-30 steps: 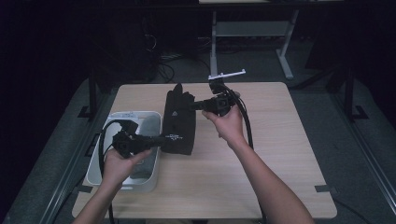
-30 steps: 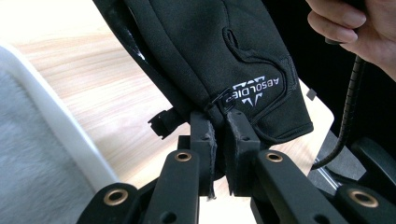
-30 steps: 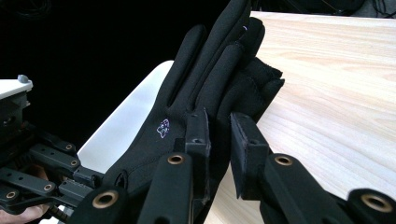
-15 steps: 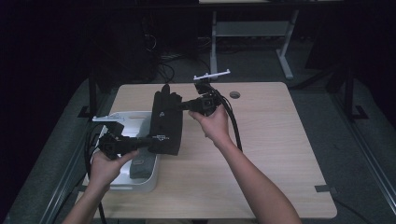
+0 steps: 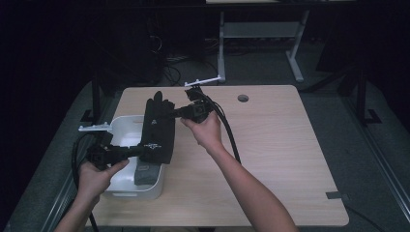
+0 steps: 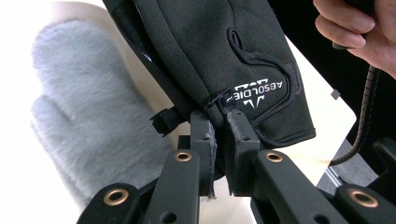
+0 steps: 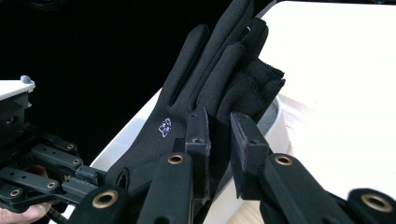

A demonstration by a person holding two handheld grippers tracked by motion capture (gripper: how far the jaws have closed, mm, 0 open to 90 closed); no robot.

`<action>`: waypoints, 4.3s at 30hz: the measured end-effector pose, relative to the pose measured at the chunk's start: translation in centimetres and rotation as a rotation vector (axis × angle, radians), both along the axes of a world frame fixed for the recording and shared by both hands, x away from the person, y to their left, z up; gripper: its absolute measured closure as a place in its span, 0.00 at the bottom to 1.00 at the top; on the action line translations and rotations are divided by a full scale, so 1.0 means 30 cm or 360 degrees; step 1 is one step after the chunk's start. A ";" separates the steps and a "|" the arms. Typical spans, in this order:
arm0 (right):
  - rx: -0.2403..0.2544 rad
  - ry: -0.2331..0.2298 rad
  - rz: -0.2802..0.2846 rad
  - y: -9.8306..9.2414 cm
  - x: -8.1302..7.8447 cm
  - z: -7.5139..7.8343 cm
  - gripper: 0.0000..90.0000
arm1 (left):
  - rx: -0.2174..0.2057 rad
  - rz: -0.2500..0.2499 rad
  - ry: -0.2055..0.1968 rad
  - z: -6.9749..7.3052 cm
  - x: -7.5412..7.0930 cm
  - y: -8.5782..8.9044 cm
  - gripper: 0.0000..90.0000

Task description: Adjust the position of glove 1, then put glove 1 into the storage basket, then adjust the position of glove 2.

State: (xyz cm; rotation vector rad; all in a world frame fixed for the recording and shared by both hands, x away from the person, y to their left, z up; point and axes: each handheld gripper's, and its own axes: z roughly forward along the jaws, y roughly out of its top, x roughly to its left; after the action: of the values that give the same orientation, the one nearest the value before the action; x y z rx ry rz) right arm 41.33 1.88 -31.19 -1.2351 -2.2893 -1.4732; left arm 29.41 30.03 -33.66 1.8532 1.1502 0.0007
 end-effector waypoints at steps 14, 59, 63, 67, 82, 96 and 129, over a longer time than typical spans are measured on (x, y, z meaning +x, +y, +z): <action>0.0009 0.0026 0.0031 0.082 -0.002 -0.041 0.87 | 0.0012 0.0047 0.0033 -0.039 -0.022 0.073 0.92; -0.0127 0.0092 0.0062 0.104 -0.001 -0.181 0.70 | 0.0080 0.0096 0.0151 -0.102 -0.024 0.129 0.75; -0.0108 0.0078 0.0054 0.080 0.000 -0.165 0.69 | 0.0066 0.0078 0.0145 -0.088 -0.019 0.113 0.75; -0.0087 0.0061 0.0040 0.045 0.000 -0.147 0.67 | 0.0048 0.0068 0.0129 -0.071 -0.013 0.091 0.75; -0.0044 0.0037 -0.0005 -0.069 0.003 -0.119 0.65 | 0.0043 -0.0011 0.0074 -0.021 0.012 0.005 0.70; -0.0040 0.0030 -0.0076 -0.172 -0.002 -0.095 0.63 | 0.0059 -0.0070 0.0034 0.016 0.028 -0.057 0.65; -0.0018 0.0071 -0.0266 -0.439 -0.053 -0.132 0.63 | 0.0087 -0.0188 0.0006 0.032 0.050 -0.186 0.63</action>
State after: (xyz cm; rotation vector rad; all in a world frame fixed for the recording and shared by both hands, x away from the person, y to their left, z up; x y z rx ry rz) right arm 39.74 -11.29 -35.14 -1.4791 -2.2163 -1.4699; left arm 30.92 24.46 -32.68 1.9680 1.0511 -0.0388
